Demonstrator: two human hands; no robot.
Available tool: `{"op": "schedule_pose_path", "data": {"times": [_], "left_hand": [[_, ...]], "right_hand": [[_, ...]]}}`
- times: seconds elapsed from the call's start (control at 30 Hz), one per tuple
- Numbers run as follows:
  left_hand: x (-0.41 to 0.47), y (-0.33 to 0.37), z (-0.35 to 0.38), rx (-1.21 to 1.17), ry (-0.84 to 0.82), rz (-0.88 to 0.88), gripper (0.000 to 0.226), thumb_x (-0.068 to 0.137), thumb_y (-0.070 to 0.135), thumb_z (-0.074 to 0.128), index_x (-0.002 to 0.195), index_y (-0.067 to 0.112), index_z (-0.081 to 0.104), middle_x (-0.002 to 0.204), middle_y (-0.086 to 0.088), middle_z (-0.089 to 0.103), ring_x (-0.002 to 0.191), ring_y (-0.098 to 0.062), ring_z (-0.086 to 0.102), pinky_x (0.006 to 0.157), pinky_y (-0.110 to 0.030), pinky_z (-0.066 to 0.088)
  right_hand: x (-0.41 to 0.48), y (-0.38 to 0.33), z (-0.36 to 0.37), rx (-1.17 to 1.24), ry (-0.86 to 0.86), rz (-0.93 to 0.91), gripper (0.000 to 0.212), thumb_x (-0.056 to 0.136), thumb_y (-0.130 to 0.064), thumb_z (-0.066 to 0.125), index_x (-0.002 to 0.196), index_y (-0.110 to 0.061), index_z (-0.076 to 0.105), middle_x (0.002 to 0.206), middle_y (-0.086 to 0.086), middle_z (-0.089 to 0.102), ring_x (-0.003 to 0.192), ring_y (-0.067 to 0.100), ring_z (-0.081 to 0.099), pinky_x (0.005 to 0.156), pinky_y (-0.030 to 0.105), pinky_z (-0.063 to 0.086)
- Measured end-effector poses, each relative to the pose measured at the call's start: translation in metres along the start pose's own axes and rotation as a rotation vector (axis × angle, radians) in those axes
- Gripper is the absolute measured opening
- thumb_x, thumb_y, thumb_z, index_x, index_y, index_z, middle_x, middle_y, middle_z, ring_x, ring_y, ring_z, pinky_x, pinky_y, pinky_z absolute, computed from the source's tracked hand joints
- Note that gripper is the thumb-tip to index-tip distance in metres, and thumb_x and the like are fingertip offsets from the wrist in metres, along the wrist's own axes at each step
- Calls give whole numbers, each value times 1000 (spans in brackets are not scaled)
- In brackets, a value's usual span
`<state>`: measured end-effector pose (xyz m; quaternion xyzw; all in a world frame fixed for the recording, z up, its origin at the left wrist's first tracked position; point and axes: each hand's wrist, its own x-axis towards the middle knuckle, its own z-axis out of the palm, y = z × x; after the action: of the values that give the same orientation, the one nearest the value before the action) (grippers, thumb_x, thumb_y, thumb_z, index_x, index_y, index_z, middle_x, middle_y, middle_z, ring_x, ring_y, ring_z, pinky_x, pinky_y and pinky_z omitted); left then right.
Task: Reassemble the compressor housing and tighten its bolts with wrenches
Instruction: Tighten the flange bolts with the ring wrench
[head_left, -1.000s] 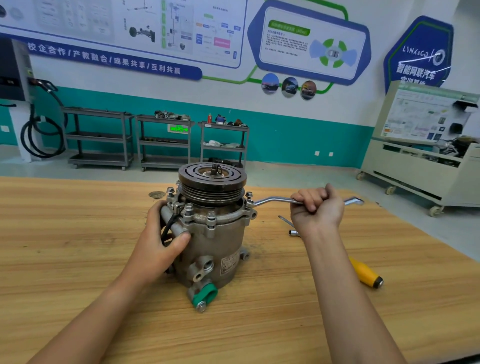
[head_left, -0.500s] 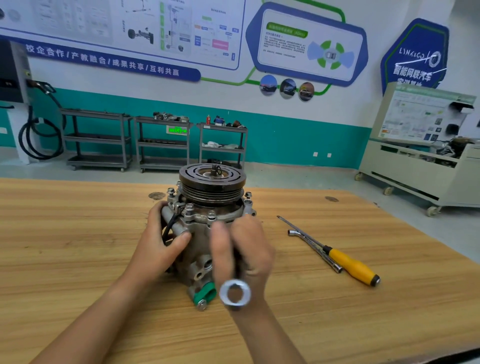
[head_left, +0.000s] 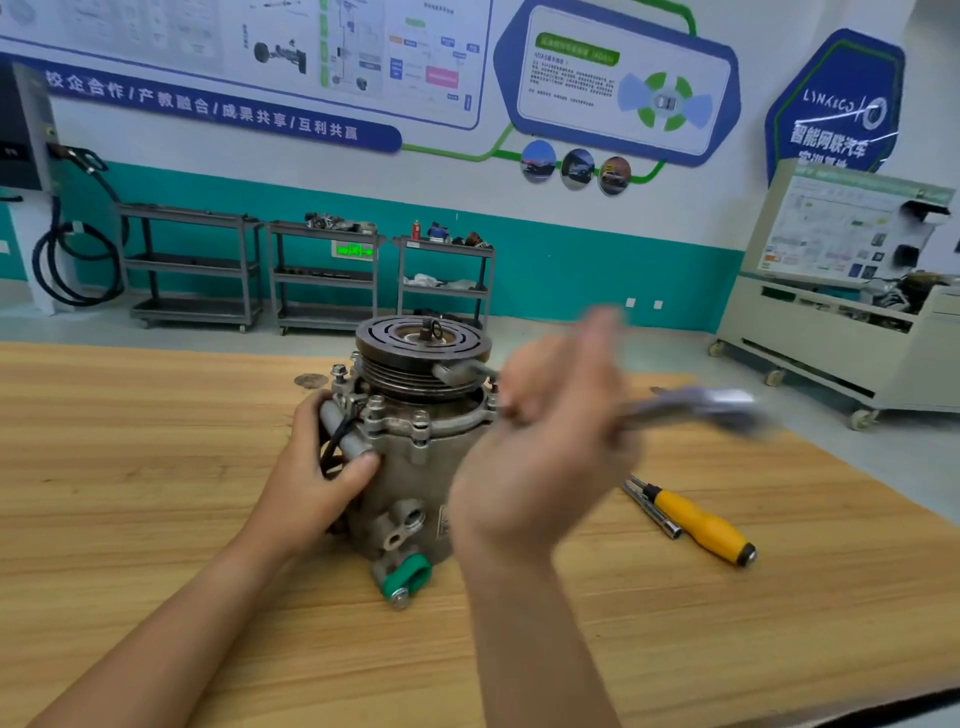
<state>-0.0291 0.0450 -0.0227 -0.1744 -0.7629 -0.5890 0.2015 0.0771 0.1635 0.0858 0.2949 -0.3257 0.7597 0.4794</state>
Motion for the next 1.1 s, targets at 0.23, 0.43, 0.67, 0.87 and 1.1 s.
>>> {"op": "schedule_pose_path", "data": {"times": [0.23,0.43,0.67,0.87,1.1], "left_hand": [[-3,4,1,14,3,12,67,66,34,57,126,35,27,110,32,42,96,19,47,75,-5,36],[-1,-1,0,12,-6,18,65,82,9,65,133,26,29,111,28,44,94,27,46,70,1,40],[-1,0,1,16,-10,39,63,80,8,62,128,30,27,113,26,44,95,29,44,69,4,38],[-1,1,0,23,-9,40,62,80,12,62,126,32,26,112,27,42,94,32,42,68,6,35],[-1,0,0,-2,-20,43,62,81,7,62,125,33,27,112,25,43,93,30,44,66,4,38]], "right_hand": [[83,-31,-37,263,231,311,60,101,-33,29,43,-20,33,34,-8,16,33,9,8,40,15,20],[103,10,-84,214,487,519,59,101,-30,31,43,-19,30,37,-6,15,32,10,11,37,15,17],[104,33,-95,209,492,566,55,101,-28,28,47,-19,31,37,-7,16,31,10,13,36,13,19],[104,39,-106,202,530,627,43,99,-26,30,57,-19,25,37,-7,16,31,10,14,37,14,19],[104,33,-112,310,585,617,60,98,-24,32,38,-19,32,37,-7,16,29,10,15,38,11,22]]}}
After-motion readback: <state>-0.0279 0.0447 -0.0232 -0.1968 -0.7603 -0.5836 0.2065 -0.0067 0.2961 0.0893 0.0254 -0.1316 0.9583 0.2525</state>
